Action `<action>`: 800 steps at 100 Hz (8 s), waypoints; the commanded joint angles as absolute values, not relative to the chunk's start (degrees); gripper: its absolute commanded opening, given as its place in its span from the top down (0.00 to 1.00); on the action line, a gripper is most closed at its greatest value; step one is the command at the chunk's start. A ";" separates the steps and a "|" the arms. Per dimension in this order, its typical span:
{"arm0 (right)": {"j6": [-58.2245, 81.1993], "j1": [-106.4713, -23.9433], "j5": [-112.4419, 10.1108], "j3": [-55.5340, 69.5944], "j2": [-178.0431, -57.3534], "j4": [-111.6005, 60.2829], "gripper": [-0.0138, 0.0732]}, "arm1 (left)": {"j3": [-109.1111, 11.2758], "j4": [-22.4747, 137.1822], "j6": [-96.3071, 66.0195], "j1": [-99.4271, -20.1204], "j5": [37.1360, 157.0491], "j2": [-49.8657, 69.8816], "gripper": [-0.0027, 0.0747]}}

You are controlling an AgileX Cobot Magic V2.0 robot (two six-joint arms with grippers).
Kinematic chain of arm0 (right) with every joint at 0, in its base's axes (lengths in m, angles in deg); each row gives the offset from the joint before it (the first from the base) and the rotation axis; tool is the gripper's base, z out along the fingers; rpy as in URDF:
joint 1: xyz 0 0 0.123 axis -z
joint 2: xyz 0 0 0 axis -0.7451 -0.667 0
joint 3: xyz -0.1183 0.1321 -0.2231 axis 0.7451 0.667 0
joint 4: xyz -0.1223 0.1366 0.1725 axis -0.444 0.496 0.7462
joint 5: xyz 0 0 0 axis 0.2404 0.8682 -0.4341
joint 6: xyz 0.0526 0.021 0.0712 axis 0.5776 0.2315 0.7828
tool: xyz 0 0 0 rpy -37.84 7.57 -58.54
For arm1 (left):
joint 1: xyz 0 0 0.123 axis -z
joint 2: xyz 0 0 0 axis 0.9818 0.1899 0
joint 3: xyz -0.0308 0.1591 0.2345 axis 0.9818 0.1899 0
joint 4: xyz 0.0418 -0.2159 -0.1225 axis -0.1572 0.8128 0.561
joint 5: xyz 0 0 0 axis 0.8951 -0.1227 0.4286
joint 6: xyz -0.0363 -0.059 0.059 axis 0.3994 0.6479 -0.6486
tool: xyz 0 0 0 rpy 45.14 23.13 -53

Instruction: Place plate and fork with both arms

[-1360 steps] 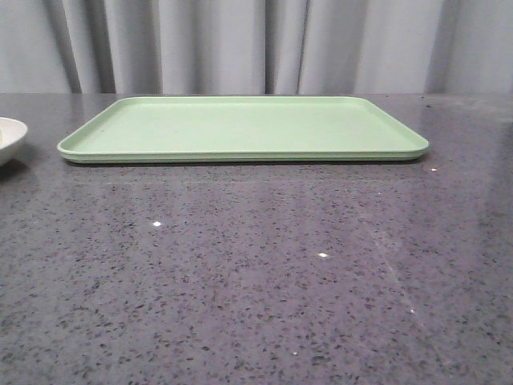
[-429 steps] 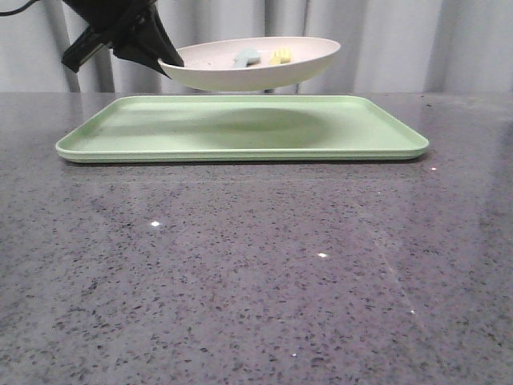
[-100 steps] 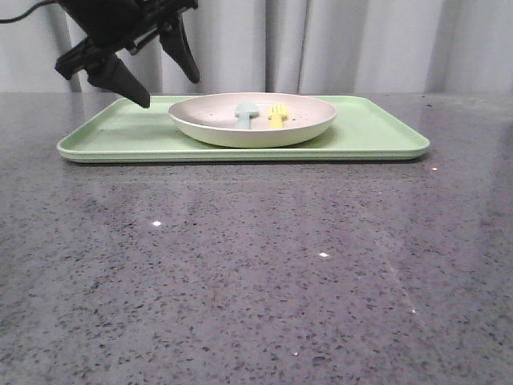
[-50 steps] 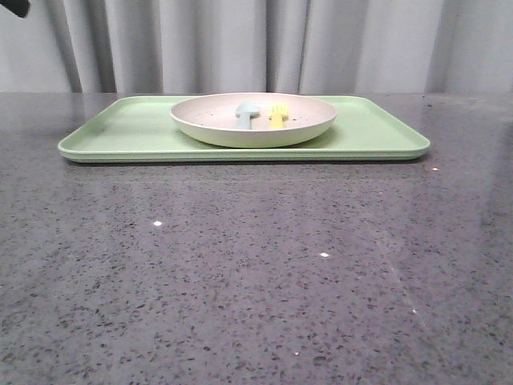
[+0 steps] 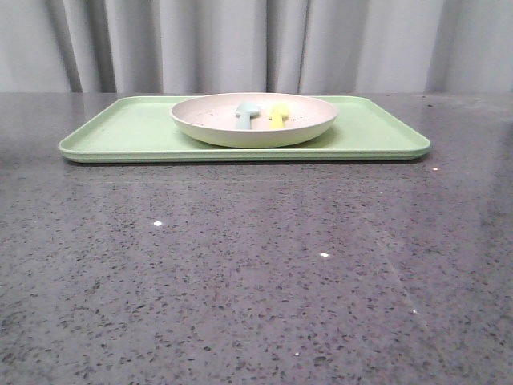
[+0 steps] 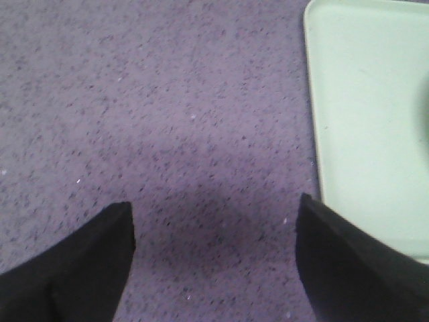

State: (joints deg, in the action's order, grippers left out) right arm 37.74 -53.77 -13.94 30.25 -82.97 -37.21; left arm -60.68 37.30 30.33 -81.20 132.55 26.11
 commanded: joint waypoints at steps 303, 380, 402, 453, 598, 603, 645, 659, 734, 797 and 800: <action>59.82 -80.96 -13.26 -38.88 -170.90 -53.44 0.24 | -26.46 36.63 30.44 -84.57 129.35 -10.84 0.33; 60.32 -80.96 -11.41 -38.88 -173.35 -51.90 0.37 | -26.46 36.63 30.44 -84.57 129.44 -10.84 0.33; 60.32 -80.96 -11.30 -38.88 -173.35 -51.04 0.42 | -26.46 36.63 30.44 -84.57 129.44 -10.84 0.33; 61.95 -80.96 -11.29 -38.88 -173.35 -50.60 0.72 | -26.46 36.63 30.44 -84.57 129.44 -10.84 0.33; 48.32 -67.28 0.83 -50.57 -170.52 -45.23 0.72 | -26.46 36.63 30.44 -84.57 129.76 -10.84 0.33; 48.12 -67.28 0.61 -49.04 -170.52 -45.29 0.72 | -26.46 36.63 30.44 -84.57 129.76 -10.84 0.33; 48.17 -67.28 -6.58 -38.05 -168.32 -45.23 0.72 | -26.46 36.63 30.44 -84.57 129.92 -10.84 0.33; 48.17 -67.28 -6.79 -38.11 -168.05 -45.52 0.72 | -26.46 36.63 30.44 -84.57 129.92 -10.84 0.33; 47.14 -67.23 -4.77 -33.74 -157.31 -53.87 0.71 | -26.46 36.63 30.44 -84.57 129.92 -10.84 0.33; 47.14 -60.99 -15.07 1.06 -128.55 -53.65 0.71 | -26.46 36.63 30.44 -84.57 129.92 -10.84 0.33; 47.14 -60.99 -15.40 2.67 -127.04 -53.65 0.71 | -26.46 36.63 30.44 -84.57 129.92 -10.84 0.33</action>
